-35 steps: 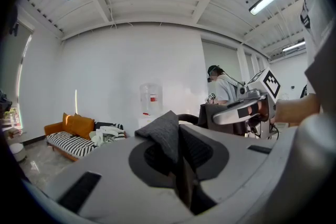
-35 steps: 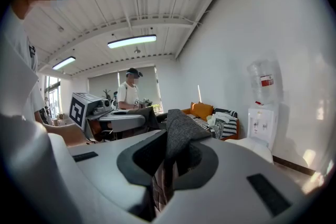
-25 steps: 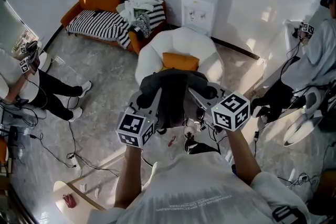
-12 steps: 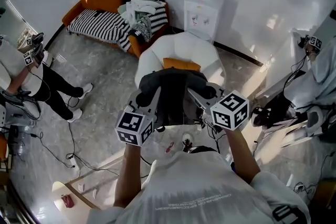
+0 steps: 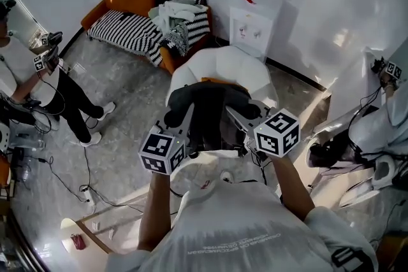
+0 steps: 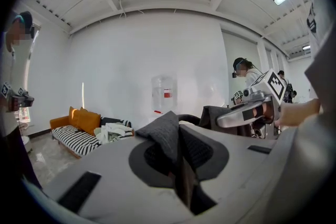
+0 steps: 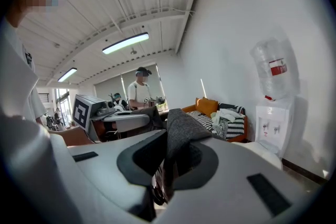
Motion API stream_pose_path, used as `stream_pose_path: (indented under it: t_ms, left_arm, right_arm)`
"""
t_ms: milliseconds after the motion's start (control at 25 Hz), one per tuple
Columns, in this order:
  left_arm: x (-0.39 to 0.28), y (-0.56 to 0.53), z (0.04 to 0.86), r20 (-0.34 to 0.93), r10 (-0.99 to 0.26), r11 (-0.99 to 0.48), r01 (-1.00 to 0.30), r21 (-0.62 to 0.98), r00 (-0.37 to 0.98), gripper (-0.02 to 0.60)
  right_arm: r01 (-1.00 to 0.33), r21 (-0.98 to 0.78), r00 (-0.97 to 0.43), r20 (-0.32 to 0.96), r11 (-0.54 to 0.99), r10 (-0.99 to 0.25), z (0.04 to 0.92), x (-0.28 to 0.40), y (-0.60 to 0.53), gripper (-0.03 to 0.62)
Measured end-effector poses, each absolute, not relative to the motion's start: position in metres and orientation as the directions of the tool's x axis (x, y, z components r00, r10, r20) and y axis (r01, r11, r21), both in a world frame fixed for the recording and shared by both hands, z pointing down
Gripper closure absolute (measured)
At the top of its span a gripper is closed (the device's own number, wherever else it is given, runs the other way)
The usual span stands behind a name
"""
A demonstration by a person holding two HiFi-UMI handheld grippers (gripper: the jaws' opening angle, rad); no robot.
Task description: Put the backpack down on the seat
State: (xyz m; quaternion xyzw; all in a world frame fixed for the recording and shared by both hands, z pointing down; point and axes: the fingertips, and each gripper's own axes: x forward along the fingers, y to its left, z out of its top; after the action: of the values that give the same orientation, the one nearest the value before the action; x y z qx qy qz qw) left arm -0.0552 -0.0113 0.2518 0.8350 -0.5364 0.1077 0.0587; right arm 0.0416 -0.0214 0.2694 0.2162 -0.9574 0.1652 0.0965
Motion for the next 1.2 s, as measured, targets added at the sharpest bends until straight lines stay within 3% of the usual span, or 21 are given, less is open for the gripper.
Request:
stream_pose_path:
  t_ms: [720, 1200]
  left_arm:
    - [-0.065, -0.044, 0.262, 0.254, -0.890, -0.396, -0.918, -0.017, 0.379, 0.525]
    - [-0.096, -0.094, 0.278, 0.259, -0.854, -0.462, -0.887, 0.021, 0.451, 0.525]
  right_arm:
    - [-0.403, -0.285, -0.908, 0.242, 0.870, -0.341, 0.275, 0.031, -0.062, 0.563]
    - [-0.467, -0.295, -0.876, 0.283, 0.833, -0.391, 0.290, 0.000, -0.108, 0.563]
